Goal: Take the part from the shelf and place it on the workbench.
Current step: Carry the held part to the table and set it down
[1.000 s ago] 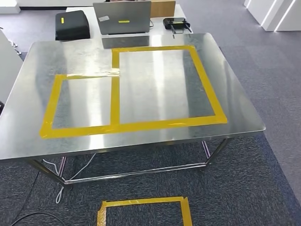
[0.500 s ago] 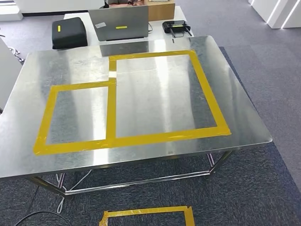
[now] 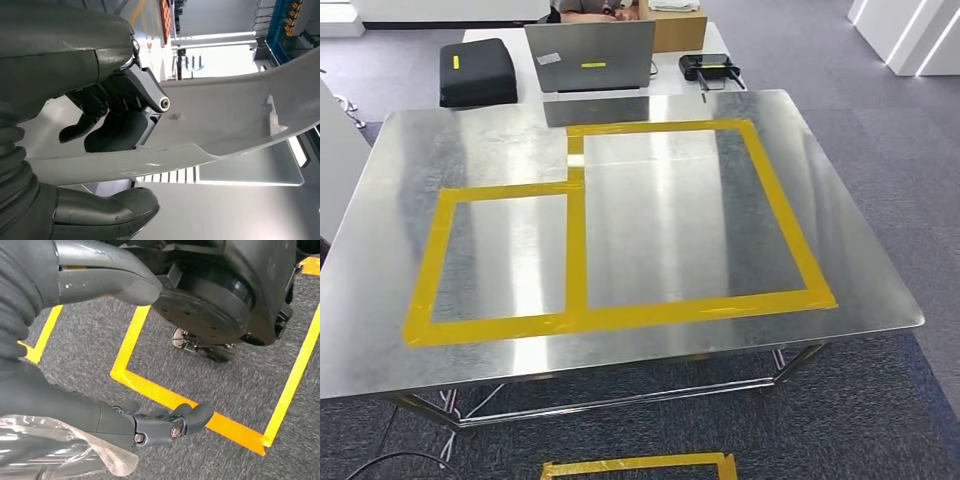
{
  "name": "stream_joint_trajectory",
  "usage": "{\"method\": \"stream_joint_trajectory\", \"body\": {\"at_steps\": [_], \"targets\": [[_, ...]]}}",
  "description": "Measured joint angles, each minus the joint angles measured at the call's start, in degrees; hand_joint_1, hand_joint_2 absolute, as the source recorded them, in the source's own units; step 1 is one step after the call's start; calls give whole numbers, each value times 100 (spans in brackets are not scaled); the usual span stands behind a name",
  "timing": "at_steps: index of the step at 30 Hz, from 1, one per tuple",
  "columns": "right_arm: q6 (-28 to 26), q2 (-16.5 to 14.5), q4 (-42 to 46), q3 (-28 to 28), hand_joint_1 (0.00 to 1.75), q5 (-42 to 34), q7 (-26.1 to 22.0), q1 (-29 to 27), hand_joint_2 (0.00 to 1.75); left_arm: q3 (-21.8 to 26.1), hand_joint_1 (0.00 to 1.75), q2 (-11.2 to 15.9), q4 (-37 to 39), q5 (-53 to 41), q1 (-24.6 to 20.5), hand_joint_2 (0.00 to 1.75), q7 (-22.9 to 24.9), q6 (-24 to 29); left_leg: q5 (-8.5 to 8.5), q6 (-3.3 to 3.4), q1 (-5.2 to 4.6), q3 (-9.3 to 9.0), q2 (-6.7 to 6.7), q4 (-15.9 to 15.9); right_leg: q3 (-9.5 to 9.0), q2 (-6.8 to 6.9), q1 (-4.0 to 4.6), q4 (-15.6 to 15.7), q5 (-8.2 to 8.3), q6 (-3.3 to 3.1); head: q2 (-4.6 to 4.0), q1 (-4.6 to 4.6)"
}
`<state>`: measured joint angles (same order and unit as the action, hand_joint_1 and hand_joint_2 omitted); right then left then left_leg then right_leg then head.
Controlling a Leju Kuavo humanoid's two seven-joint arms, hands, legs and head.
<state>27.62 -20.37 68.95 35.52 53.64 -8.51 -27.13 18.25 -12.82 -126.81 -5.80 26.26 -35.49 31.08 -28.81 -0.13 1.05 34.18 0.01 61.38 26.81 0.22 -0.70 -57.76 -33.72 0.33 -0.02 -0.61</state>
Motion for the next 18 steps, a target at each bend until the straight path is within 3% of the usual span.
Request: {"method": "stream_joint_trajectory", "body": {"at_steps": [4,6,11,15,18], "targets": [[-21,0,-6,-7,0,52,-4,6,175,14,175,65,106,-249,-64,175,230,-65,-29,45,-9,0,0,0,-26,-1,-1,63,5,16,0,1],[-43,2,-31,0,0,118,-63,28,175,62,175,128,221,-369,-131,175,330,-87,-35,55,-13,0,0,1,-31,0,-2,81,12,54,0,1],[-109,8,-161,18,0,263,-190,138,175,350,175,445,703,-577,-482,175,734,-274,-38,67,-19,-5,-1,3,-35,0,-18,105,18,260,0,4],[-233,36,-374,79,0,357,-297,253,175,600,175,779,1285,-972,-806,175,1111,-468,-24,59,-14,-29,-1,-19,-43,2,-14,104,18,274,0,4],[-306,81,-566,114,0,414,-365,354,175,662,175,1177,1817,-1468,-1116,175,1558,-592,-10,40,-10,-46,0,-40,-49,5,-8,103,19,272,0,5]]}}
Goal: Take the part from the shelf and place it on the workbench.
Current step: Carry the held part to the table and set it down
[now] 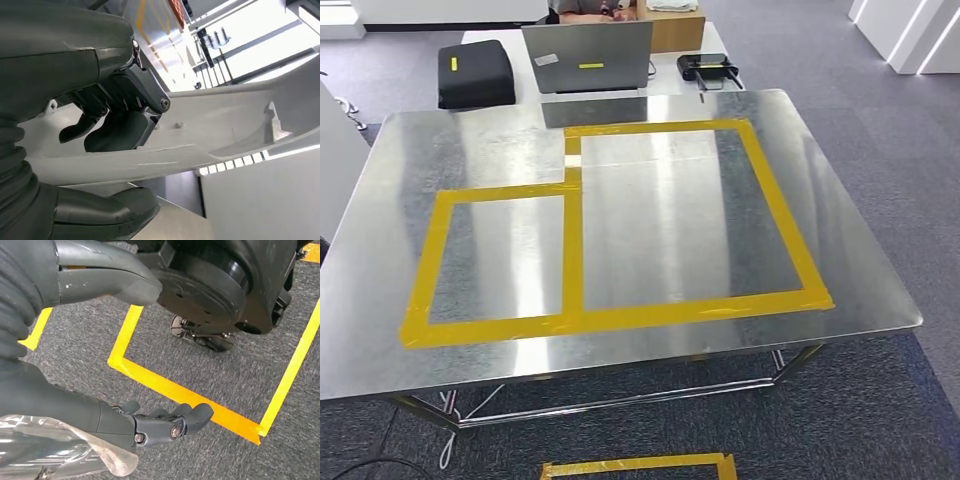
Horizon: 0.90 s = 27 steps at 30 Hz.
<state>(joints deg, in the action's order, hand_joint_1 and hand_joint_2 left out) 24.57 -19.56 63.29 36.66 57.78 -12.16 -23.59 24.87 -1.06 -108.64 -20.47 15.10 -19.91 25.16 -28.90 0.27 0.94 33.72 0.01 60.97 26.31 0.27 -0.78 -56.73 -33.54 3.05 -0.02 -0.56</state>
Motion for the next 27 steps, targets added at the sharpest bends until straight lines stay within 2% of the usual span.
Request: {"method": "stream_joint_trajectory", "body": {"at_steps": [6,10,13,17,20,27], "targets": [[-285,196,-514,-1,0,-22,-224,234,175,-144,175,805,901,-946,-547,175,827,-302,15,-23,9,-25,0,-31,-6,-4,7,-1,0,-7,0,2],[-427,392,-904,-18,0,-94,-359,370,175,-472,175,1238,1469,-1441,-933,175,1176,-457,17,-27,14,-28,3,-37,-8,3,8,-1,-3,-12,0,0],[-399,545,-1125,-48,0,-138,-459,438,175,-827,175,1457,1828,-1811,-1249,175,1324,-571,18,-27,14,-28,3,-37,-10,2,9,-2,-3,-13,0,0],[-75,916,-1381,-157,0,-180,-698,493,175,-1358,175,1569,2144,-2326,-1627,175,1477,-707,18,-27,9,-28,4,-36,-11,2,5,-2,-2,-13,1,0],[-23,1139,-1559,-210,0,-193,-786,543,175,-1767,175,1574,2359,-2599,-1893,175,1549,-776,18,-27,6,-27,3,-36,-11,-2,3,-2,0,-13,0,-1],[-165,1368,-1882,-368,0,-199,-826,669,175,-2556,175,1539,2923,-3021,-2534,175,1585,-1087,19,-26,6,-31,4,-35,-8,-1,5,-1,4,-11,0,0]]}}
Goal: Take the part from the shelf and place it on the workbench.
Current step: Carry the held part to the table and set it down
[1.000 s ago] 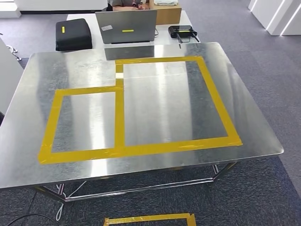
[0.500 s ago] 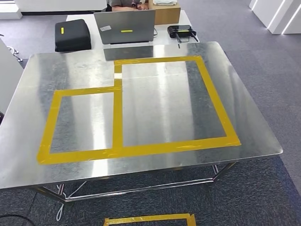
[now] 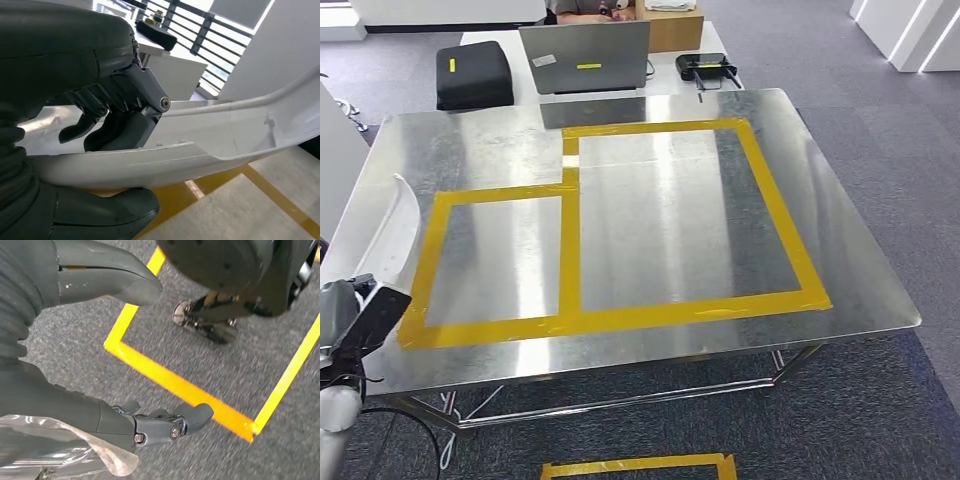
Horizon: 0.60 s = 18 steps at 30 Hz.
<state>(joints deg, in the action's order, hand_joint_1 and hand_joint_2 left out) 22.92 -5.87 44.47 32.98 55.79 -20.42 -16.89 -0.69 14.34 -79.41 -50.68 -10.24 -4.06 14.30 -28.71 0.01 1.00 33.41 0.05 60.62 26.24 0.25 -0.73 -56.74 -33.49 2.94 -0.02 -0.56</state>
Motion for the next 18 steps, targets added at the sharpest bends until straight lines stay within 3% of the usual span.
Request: {"method": "stream_joint_trajectory", "body": {"at_steps": [12,16,18], "targets": [[-255,248,-653,-308,0,-127,-112,275,175,-1437,175,-73,1017,-1316,-1130,175,162,-978,3,-3,2,-2,-1,-2,-2,-3,1,-1,0,0,0,0],[-360,323,-890,-400,0,-191,-162,371,0,-1795,0,-97,1280,-1473,-1308,175,218,-1032,3,-3,1,-2,-1,-2,-2,-4,1,-1,0,0,0,0],[-393,345,-982,-441,0,-225,-177,400,0,-1890,0,-109,1344,-1512,-1338,175,295,-1030,3,-3,1,-2,-1,-2,-2,-4,2,-1,0,0,0,1]]}}
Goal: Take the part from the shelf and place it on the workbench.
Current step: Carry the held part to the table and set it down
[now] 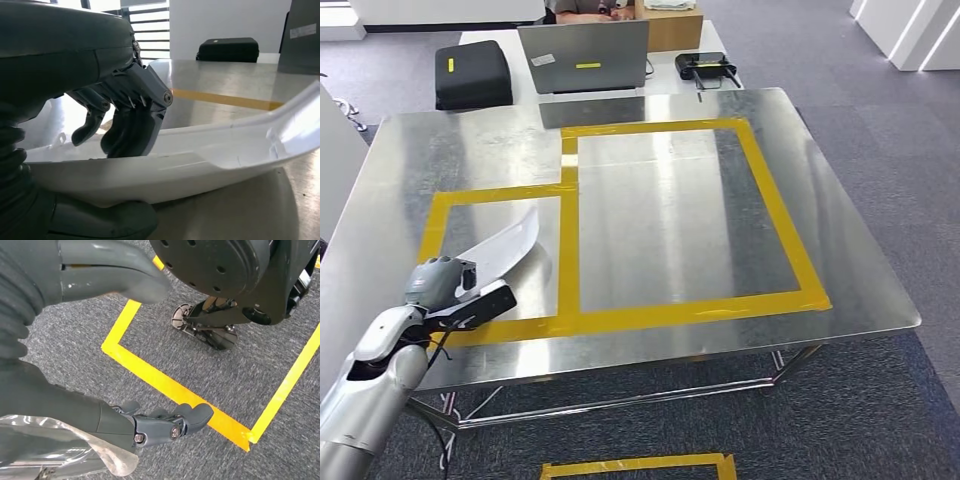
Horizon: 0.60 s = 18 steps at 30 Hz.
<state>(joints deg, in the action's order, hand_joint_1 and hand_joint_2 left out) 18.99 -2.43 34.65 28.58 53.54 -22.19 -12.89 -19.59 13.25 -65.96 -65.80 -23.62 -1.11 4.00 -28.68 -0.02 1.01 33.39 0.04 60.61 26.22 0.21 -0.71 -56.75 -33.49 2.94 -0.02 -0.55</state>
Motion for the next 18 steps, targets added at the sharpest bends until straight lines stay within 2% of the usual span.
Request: {"method": "stream_joint_trajectory", "body": {"at_steps": [4,8,13,18], "targets": [[-70,32,-152,-72,0,-77,-3,44,0,-71,0,-11,43,-42,-1,175,185,99,0,0,0,0,0,-1,-2,1,2,0,0,0,0,-1],[-55,43,-191,-128,0,-170,72,24,0,-46,0,-14,-30,-84,111,0,313,475,0,0,0,0,0,-5,-18,1,2,-1,0,0,0,-1],[124,-17,65,-177,0,-324,419,-206,0,236,0,-113,-821,426,684,0,121,1282,-1,0,-1,1,0,-6,-27,0,-1,-1,-2,-2,0,-1],[401,-552,1203,-152,0,-306,1247,-778,0,702,0,-416,-2371,1299,1742,0,-691,2201,-31,18,-17,-2,-2,7,-7,-2,-14,15,-9,1,0,2]]}}
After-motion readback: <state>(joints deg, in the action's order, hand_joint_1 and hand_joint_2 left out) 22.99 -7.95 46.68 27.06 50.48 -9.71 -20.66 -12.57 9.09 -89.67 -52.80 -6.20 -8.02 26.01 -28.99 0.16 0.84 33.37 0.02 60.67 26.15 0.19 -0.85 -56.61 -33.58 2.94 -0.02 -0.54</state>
